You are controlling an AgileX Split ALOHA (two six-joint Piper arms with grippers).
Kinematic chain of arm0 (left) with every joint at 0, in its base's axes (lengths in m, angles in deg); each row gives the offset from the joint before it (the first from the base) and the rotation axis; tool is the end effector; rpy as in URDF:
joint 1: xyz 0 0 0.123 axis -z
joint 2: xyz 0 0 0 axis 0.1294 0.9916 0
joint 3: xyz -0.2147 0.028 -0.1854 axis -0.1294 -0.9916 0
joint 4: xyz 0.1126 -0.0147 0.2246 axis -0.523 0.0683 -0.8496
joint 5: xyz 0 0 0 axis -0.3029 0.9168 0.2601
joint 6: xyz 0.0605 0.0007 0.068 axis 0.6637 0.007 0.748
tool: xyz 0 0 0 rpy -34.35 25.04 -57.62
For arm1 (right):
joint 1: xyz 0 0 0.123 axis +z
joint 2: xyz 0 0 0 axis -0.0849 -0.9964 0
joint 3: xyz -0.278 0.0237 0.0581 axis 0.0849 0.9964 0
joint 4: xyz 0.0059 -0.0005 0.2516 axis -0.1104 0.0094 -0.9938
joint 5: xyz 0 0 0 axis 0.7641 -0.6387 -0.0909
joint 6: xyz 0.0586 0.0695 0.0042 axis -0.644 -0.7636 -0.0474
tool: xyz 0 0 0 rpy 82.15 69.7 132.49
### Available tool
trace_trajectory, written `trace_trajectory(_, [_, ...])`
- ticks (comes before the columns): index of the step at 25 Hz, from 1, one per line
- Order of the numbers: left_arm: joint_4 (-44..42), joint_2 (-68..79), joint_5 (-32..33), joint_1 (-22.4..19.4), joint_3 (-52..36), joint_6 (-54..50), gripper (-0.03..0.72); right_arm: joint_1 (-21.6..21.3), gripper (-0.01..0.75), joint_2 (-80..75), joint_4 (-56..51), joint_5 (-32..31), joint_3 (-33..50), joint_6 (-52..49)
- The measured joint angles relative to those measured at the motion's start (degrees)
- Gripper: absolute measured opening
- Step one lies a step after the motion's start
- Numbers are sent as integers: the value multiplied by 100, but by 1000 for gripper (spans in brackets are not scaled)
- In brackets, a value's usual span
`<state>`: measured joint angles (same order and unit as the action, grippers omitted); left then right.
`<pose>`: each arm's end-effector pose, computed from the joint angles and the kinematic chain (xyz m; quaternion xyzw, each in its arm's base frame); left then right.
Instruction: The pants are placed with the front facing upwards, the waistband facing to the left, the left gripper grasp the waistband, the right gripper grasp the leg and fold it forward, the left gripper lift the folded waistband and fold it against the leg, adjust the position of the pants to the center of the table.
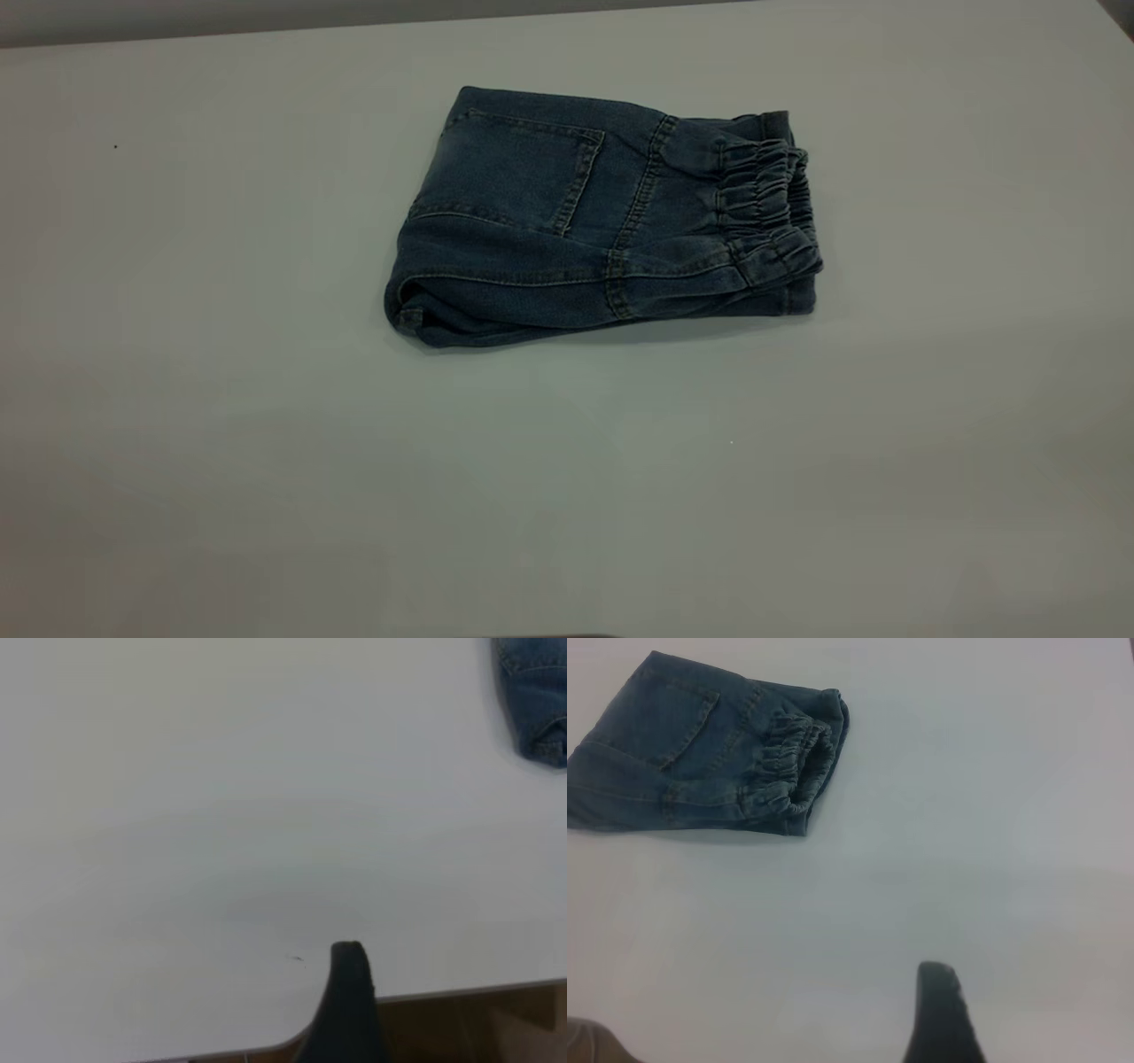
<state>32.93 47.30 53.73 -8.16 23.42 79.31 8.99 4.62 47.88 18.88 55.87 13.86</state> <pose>-0.0098 -0.0050 0.2699 0.0411 0.8660 -0.0008 0.4984 -0.0071 0.0099 0.2631 -0.0274 0.8740 0.0848 0.4778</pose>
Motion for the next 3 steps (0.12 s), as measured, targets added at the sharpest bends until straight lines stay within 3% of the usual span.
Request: trace_trajectory(3, [0,0,0,0,0,0,554,0,403,0,0,0,0,0])
